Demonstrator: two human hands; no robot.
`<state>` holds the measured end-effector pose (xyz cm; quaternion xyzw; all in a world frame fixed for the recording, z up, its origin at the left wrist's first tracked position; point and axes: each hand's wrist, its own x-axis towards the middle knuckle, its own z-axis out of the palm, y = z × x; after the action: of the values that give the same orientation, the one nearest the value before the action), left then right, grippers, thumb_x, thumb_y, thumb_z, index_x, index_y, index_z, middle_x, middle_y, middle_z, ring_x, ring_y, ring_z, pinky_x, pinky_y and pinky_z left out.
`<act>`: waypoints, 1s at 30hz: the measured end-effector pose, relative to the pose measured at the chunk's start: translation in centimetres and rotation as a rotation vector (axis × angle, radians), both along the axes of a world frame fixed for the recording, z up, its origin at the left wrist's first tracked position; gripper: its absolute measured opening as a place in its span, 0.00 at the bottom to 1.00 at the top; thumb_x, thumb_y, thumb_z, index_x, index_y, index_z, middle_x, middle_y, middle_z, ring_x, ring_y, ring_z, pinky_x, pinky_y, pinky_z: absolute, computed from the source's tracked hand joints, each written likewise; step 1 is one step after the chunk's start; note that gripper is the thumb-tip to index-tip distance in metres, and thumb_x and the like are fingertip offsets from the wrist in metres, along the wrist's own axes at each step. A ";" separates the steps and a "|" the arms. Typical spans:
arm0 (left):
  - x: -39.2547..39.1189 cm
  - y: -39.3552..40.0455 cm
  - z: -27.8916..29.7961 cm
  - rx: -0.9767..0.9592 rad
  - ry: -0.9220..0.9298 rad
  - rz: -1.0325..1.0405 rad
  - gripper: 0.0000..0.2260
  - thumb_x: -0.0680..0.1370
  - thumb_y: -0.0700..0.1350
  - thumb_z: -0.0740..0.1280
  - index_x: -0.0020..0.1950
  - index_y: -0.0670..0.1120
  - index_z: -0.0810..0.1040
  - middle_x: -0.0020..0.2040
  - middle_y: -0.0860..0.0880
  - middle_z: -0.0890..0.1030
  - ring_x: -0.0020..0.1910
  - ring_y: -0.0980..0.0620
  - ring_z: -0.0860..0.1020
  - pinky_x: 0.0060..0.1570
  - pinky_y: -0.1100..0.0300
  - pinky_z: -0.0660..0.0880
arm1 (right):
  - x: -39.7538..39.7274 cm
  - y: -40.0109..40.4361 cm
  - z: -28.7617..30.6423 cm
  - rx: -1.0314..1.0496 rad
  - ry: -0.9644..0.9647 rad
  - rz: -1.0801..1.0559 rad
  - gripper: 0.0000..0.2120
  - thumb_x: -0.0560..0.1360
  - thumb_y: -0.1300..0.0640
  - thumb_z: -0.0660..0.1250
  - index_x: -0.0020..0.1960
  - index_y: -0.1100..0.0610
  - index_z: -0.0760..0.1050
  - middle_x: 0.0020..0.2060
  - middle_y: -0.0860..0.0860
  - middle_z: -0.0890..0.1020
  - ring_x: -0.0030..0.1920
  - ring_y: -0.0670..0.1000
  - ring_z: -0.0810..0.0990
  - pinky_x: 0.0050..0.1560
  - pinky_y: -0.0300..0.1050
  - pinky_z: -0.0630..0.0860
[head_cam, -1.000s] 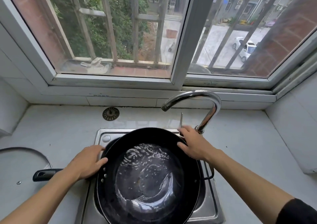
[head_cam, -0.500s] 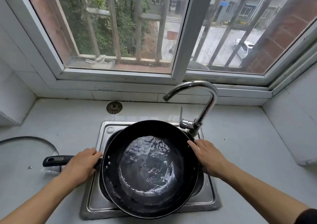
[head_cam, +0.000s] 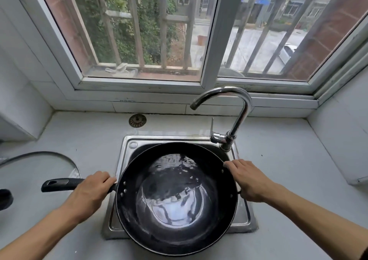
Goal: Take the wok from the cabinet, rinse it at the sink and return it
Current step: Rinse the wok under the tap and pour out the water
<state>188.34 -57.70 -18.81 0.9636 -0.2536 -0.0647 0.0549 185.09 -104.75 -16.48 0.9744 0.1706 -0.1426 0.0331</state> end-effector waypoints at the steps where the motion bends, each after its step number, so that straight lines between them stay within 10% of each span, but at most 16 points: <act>1: -0.3 0.2 0.4 -0.009 -0.008 -0.004 0.09 0.70 0.34 0.68 0.49 0.42 0.79 0.41 0.45 0.77 0.39 0.41 0.76 0.36 0.48 0.76 | -0.3 0.0 0.2 0.013 0.014 -0.002 0.34 0.66 0.61 0.69 0.68 0.50 0.59 0.60 0.49 0.71 0.61 0.53 0.70 0.63 0.45 0.68; 30: -1.3 -0.7 4.3 -0.106 0.095 -0.005 0.11 0.69 0.37 0.71 0.44 0.48 0.71 0.42 0.53 0.70 0.37 0.51 0.72 0.37 0.56 0.73 | -4.0 0.0 3.1 -0.134 -0.183 -0.172 0.14 0.64 0.70 0.66 0.46 0.58 0.73 0.42 0.56 0.77 0.40 0.60 0.76 0.38 0.51 0.71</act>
<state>187.00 -58.36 -14.54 0.9545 -0.2564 -0.0969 0.1177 181.14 -104.76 -13.37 0.9900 0.0727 -0.0665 0.1014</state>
